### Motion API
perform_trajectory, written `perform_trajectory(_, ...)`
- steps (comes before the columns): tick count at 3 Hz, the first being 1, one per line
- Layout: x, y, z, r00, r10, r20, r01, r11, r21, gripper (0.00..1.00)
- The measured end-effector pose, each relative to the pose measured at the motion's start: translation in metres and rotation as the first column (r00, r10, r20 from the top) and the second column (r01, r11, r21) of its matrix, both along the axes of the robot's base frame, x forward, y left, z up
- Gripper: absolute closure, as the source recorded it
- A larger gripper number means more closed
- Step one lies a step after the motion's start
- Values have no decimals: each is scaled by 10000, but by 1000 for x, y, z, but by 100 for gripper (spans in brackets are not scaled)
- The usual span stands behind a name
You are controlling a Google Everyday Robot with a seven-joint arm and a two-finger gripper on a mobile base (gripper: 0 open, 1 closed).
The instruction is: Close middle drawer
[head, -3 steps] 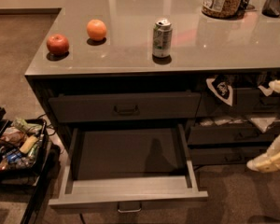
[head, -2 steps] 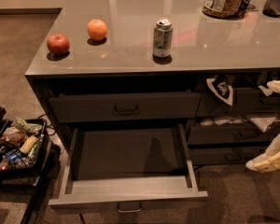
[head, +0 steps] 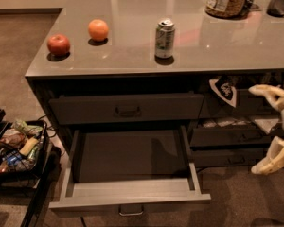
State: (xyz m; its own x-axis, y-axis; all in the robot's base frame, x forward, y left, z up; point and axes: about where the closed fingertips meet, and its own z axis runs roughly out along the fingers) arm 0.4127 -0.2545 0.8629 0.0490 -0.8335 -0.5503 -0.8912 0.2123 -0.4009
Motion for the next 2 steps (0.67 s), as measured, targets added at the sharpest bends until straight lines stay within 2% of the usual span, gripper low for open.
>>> perform_trajectory(1, 3, 6, -60, 9876, 1524, -368, -1480, 9837, 1021, 0)
perform_trajectory(2, 3, 7, -59, 9877, 1521, -368, -1477, 9838, 1016, 0)
